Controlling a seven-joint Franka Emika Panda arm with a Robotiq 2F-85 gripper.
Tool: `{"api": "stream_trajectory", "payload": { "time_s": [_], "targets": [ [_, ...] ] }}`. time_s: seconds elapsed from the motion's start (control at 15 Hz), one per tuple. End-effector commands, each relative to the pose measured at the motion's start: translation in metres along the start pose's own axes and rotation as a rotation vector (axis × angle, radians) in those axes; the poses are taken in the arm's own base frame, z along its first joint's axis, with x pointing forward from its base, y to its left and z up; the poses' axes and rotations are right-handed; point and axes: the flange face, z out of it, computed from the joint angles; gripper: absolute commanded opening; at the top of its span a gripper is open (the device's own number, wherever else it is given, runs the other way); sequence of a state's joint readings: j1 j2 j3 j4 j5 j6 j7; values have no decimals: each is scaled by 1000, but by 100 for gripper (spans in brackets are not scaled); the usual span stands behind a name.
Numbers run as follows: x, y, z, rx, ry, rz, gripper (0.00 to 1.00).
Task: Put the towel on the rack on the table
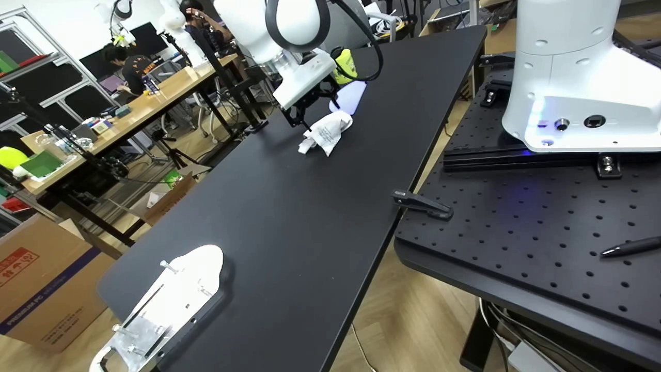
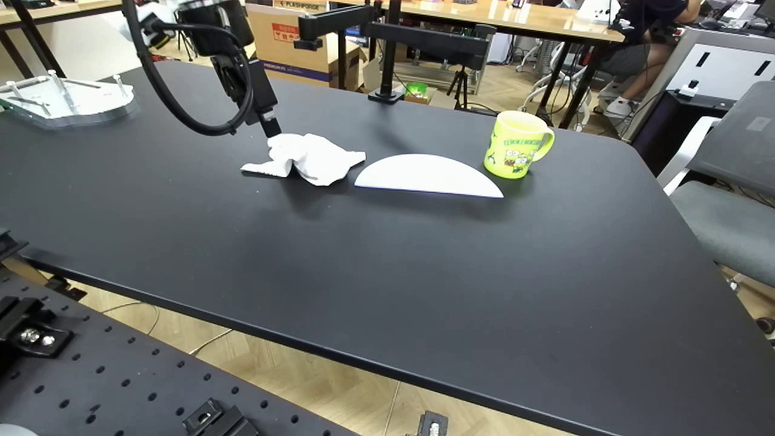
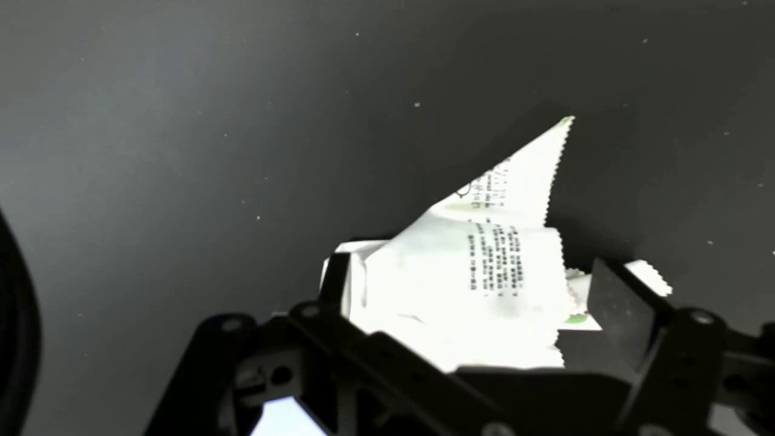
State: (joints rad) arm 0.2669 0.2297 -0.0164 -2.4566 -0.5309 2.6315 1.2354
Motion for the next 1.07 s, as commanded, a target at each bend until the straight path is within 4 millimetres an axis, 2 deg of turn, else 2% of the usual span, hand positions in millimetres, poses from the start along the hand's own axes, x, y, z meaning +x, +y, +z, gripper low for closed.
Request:
{"api": "stream_trajectory", "payload": {
  "time_s": [0.0,0.53,0.8,1.0],
  "targets": [
    [2,25,8,8,1,32,100],
    [28,57,33,236,4,-16,100],
    [30,61,53,265,-46,-47,100],
    [37,63,57,252,-80,-55,100]
  ]
}}
